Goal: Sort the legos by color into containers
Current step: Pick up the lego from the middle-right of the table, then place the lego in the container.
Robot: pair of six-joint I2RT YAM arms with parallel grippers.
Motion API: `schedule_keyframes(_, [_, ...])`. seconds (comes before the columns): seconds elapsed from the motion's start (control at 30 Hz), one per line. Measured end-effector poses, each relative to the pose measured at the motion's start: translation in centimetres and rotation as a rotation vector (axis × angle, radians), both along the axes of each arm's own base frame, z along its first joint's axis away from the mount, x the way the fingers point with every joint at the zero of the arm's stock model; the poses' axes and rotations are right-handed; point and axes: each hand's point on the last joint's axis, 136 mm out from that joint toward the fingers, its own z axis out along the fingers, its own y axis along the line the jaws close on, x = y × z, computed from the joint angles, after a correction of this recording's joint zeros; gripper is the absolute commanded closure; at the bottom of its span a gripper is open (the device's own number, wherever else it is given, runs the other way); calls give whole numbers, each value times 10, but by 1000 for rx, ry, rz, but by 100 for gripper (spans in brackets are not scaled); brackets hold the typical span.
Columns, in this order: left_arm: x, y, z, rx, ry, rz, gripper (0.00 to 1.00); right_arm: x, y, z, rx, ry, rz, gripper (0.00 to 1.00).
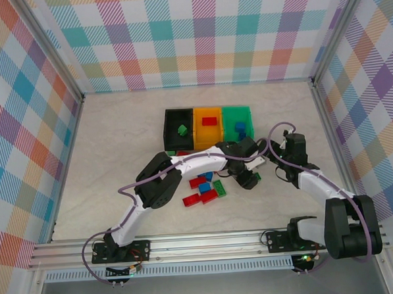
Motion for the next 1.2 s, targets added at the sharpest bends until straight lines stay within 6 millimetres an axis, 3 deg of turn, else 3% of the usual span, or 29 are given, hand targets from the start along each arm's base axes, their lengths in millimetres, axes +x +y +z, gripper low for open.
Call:
schedule_keyframes(0.4, [-3, 7, 7, -30, -12, 47, 62, 1, 2, 0, 9, -1, 7, 32])
schedule_keyframes(0.6, [8, 16, 51, -132, -56, 132, 62, 0, 3, -2, 14, 4, 14, 32])
schedule_keyframes(0.7, [25, 27, 80, -192, -89, 203, 62, -1, 4, -3, 18, 8, 19, 32])
schedule_keyframes(0.87, [75, 76, 119, -267, -143, 420, 61, -1, 5, -7, 24, 24, 22, 31])
schedule_keyframes(1.07, [127, 151, 141, -288, -192, 681, 61, -1, 6, -7, 32, 26, 22, 31])
schedule_keyframes(1.2, [146, 188, 149, -221, -268, 815, 60, -1, 7, -6, 37, 23, 22, 31])
